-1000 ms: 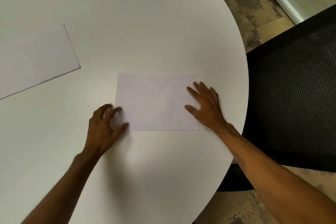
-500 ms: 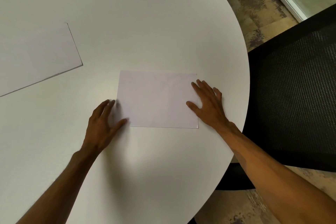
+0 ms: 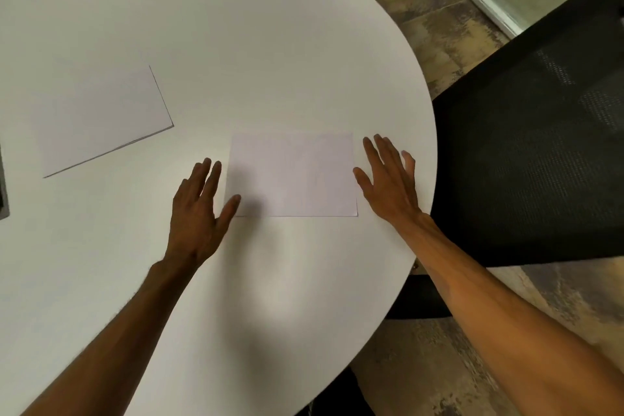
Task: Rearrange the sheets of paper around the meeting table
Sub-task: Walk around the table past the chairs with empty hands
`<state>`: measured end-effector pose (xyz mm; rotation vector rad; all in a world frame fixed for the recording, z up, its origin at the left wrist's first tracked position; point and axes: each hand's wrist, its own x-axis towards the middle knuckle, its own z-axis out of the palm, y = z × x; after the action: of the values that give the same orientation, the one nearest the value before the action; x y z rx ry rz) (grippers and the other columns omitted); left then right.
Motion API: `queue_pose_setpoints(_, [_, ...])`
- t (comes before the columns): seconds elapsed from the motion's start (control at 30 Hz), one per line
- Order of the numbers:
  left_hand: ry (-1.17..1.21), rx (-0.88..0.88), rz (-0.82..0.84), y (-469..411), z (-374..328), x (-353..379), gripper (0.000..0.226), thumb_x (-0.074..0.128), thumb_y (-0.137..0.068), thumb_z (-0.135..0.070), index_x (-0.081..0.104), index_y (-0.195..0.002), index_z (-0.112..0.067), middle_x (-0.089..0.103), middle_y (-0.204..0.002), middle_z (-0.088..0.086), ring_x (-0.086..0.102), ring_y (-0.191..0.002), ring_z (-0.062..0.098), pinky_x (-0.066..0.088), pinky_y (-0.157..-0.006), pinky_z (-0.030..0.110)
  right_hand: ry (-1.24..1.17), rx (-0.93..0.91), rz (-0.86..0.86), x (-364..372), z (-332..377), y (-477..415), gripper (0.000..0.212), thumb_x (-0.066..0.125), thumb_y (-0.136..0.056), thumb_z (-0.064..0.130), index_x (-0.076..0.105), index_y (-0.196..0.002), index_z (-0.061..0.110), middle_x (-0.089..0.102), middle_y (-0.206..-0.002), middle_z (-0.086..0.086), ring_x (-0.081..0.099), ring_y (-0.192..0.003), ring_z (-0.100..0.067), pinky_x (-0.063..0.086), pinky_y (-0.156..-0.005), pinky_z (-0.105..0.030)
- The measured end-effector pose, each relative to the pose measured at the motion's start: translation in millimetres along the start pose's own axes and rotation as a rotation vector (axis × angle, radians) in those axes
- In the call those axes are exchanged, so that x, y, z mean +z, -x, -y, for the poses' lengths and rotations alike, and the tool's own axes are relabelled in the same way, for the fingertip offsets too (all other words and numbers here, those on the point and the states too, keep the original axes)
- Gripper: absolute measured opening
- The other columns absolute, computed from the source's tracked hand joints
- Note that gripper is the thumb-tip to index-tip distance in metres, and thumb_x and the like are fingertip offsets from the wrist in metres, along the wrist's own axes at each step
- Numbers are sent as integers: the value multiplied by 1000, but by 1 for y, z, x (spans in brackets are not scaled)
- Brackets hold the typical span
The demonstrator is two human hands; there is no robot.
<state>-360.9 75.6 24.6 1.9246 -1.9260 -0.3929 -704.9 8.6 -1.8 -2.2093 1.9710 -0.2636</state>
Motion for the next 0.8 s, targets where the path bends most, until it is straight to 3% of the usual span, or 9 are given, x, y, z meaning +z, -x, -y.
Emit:
queue_pose_setpoints(0.3, [-106, 163, -68, 61, -93, -52, 72, 33, -102, -55, 9, -161, -22, 5, -170, 5, -3, -156, 22, 0, -125, 50, 22, 66, -131, -96, 51, 103, 65, 28, -106, 51, 16, -161, 18, 12, -170, -7, 7, -157, -22, 5, -125, -48])
queue_pose_setpoints(0.53, [-108, 298, -59, 107, -186, -80, 72, 28, -103, -56, 7, -161, -20, -1, -170, 7, -7, -156, 26, -2, -124, 55, -11, 127, -269, -170, 53, 191, 66, 27, -105, 55, 19, -160, 20, 12, -169, -7, 5, -157, -23, 8, -126, -51])
queue_pose_setpoints(0.8, [-43, 489, -10, 134, -300, -84, 74, 27, -101, -58, 5, -161, -22, -4, -169, 6, -9, -156, 25, 2, -124, 55, 2, 265, -376, -244, -1, 263, 66, 28, -105, 54, 19, -160, 20, 11, -170, -6, 3, -157, -23, 7, -126, -52])
